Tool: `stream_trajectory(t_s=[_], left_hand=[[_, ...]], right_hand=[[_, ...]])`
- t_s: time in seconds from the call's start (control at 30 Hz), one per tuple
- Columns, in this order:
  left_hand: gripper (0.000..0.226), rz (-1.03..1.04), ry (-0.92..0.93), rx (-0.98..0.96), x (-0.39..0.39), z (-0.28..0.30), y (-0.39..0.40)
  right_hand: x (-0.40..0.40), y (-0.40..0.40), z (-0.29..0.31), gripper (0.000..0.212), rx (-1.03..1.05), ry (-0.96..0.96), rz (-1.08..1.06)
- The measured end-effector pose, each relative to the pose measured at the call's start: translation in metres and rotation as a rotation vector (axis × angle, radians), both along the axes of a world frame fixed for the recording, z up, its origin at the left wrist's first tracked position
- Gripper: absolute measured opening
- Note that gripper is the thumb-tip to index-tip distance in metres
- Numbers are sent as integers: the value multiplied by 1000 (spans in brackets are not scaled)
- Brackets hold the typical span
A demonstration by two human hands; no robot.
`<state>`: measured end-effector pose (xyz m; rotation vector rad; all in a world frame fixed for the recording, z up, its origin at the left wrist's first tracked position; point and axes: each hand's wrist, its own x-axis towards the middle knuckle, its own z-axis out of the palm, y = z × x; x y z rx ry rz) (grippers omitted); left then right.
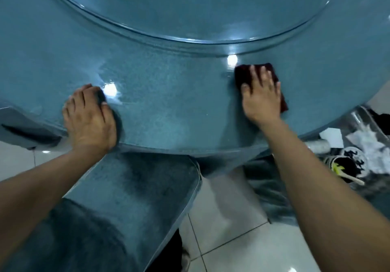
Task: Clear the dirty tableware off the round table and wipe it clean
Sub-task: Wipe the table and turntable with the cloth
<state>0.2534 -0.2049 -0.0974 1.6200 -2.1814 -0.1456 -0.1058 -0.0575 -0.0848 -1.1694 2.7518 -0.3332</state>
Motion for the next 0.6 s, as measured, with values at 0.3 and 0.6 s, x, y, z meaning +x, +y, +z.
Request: stream_trajectory(t_s=[0.3, 0.6], left_hand=[[38, 8, -38, -22, -1, -4, -3], [38, 15, -23, -19, 1, -5, -4]], right_hand=[[121, -13, -1, 61, -24, 22, 107], [149, 46, -12, 62, -67, 84, 123]])
